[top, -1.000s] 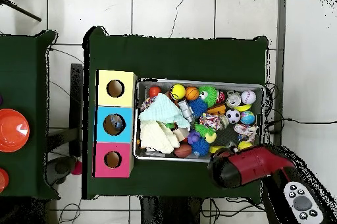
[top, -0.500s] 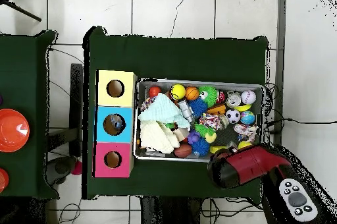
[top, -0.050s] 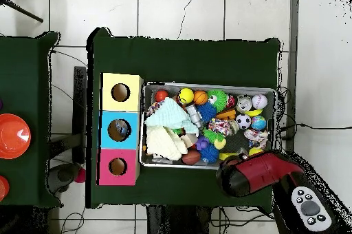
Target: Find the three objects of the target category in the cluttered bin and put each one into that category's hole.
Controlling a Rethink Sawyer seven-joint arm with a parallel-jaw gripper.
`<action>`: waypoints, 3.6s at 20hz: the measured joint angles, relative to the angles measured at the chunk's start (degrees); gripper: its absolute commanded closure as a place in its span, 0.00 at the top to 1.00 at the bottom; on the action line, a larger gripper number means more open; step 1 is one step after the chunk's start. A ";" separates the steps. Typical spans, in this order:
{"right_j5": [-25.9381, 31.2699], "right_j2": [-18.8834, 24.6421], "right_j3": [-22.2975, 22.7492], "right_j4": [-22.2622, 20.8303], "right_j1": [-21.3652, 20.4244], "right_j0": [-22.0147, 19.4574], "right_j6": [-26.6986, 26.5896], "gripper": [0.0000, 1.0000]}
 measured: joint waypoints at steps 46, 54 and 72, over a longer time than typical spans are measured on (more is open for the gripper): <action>-0.01 0.02 -0.11 -0.23 0.21 -2.44 0.00 1.00; 0.00 0.02 -0.61 -0.75 0.63 -2.38 0.00 1.00; -0.01 0.03 -0.80 -4.24 0.63 -1.70 0.00 1.00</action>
